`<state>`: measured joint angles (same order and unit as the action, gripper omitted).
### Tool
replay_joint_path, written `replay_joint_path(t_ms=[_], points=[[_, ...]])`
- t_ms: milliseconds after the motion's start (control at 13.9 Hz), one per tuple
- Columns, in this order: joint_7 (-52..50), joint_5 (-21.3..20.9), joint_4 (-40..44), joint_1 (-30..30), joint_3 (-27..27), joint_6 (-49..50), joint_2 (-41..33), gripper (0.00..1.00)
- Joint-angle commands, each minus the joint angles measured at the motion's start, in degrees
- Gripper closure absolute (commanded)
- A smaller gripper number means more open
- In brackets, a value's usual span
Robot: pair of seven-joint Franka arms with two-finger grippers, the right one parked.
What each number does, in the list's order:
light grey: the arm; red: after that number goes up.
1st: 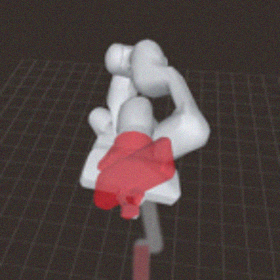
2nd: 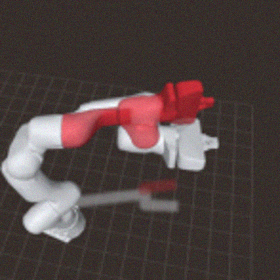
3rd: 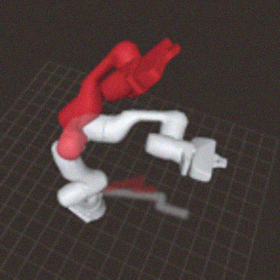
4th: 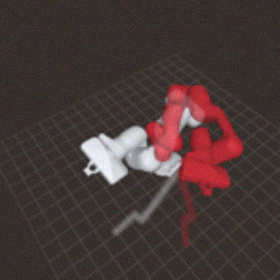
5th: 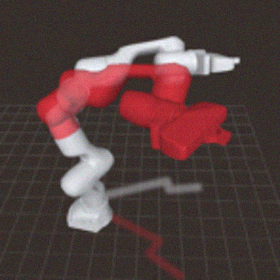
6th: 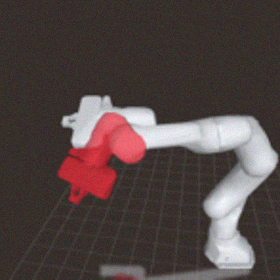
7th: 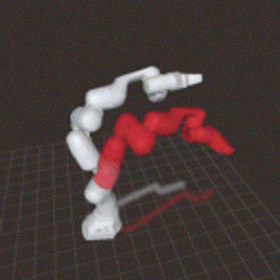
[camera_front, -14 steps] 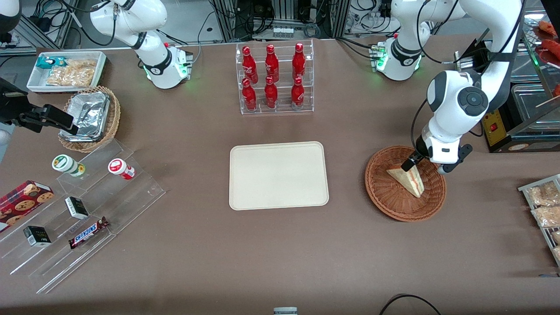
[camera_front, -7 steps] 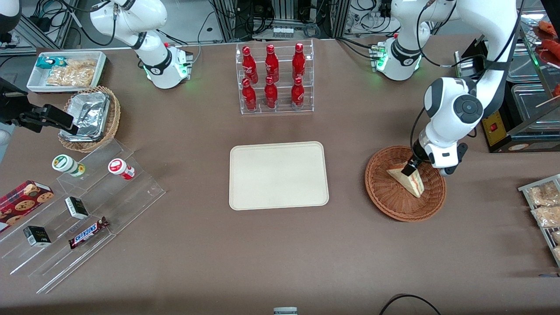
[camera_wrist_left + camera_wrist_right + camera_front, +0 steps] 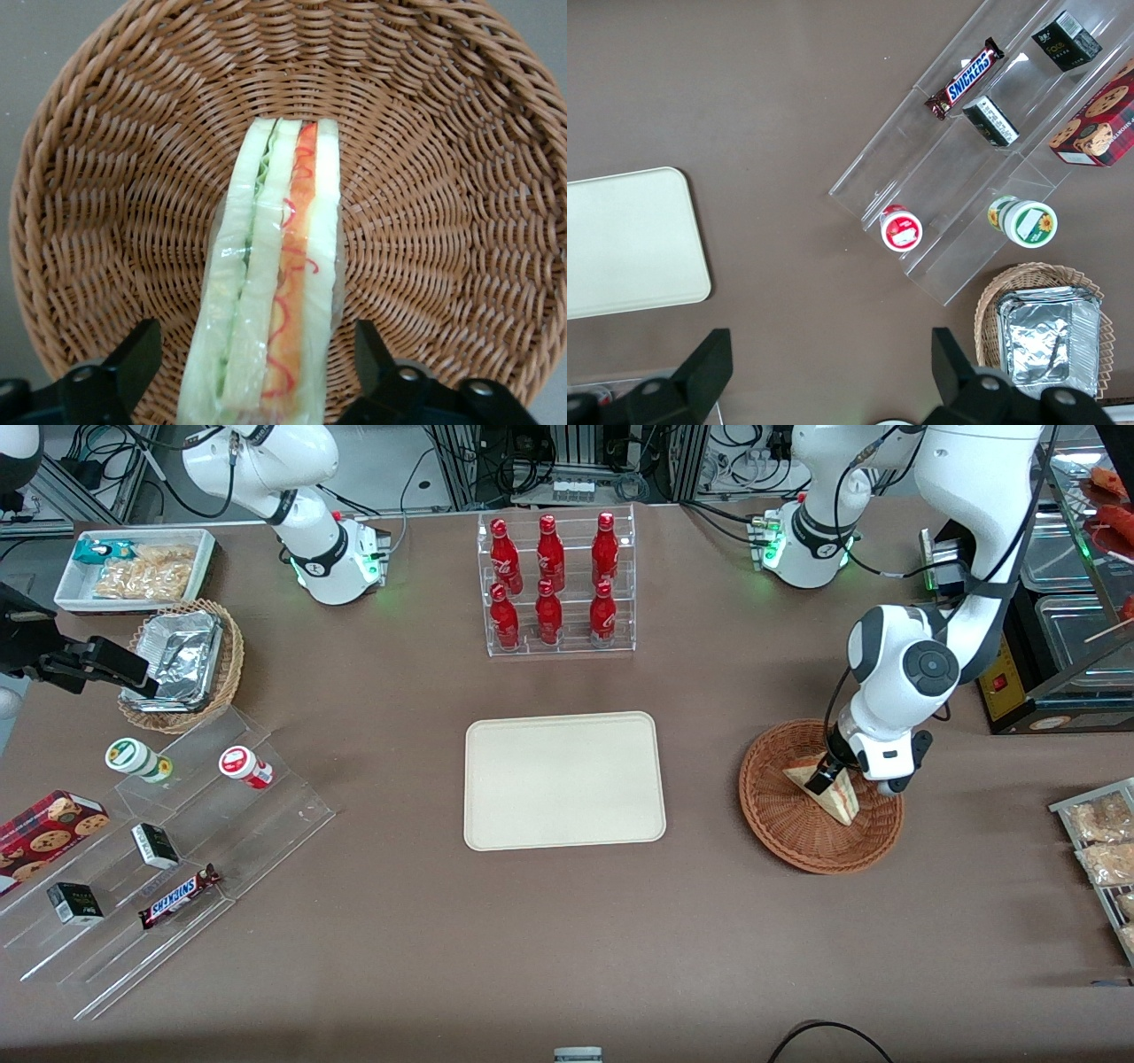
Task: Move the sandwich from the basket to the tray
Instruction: 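Lower the left gripper and close it on the wrapped sandwich, then lift the sandwich and carry it over the cream tray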
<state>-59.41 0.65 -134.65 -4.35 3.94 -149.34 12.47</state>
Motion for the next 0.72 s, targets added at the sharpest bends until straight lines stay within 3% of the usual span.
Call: replay_joint_path(t_ms=[0,216,360,649], points=[[-1.1,0.5,1.0,0.0,-0.2,-0.3,-0.2,0.86],[-0.4,0.3,1.8,-0.1,-0.2,2.4,-1.7,0.89],[-0.2,-0.1,6.6,-0.4,-0.1,9.8,-2.0,0.89],[11.5,-0.4,22.8,-2.4,0.5,37.0,0.4,0.93]])
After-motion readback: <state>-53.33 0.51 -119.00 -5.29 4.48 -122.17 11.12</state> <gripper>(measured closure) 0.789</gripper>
